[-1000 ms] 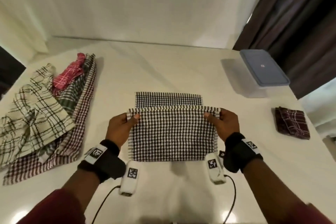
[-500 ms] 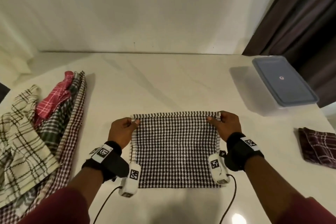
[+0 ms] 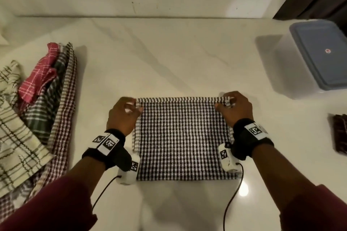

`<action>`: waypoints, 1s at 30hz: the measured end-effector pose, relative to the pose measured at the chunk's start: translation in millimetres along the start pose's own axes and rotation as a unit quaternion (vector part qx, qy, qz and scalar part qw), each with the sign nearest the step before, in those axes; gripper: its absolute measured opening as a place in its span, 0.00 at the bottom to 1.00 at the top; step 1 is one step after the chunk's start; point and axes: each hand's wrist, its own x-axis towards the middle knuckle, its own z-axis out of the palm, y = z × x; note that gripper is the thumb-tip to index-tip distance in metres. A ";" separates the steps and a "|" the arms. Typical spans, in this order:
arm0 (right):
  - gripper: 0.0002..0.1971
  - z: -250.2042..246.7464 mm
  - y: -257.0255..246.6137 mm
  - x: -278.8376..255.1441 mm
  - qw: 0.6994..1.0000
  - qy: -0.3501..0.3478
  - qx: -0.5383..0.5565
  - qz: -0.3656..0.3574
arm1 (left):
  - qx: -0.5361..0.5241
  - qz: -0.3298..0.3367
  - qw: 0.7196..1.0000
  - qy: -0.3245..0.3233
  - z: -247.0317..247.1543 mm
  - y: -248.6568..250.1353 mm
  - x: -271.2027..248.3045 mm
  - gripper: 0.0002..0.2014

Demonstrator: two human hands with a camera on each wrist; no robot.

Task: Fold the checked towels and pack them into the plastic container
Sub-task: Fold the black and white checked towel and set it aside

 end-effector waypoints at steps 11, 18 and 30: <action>0.38 13.2 8.8 -142.9 0.937 -0.217 -0.140 -0.233 | 0.163 0.204 0.942 -0.209 -6.1 -18.8 -119.7 0.22; 0.52 27.6 39.2 -182.1 0.893 -0.263 -0.277 -0.240 | 0.185 0.177 0.947 -0.195 -1.8 -41.6 -158.0 0.29; 0.07 -7.8 62.6 -185.3 0.946 0.022 -0.192 -0.262 | 0.251 0.288 0.924 -0.021 -13.2 -45.9 -166.1 0.02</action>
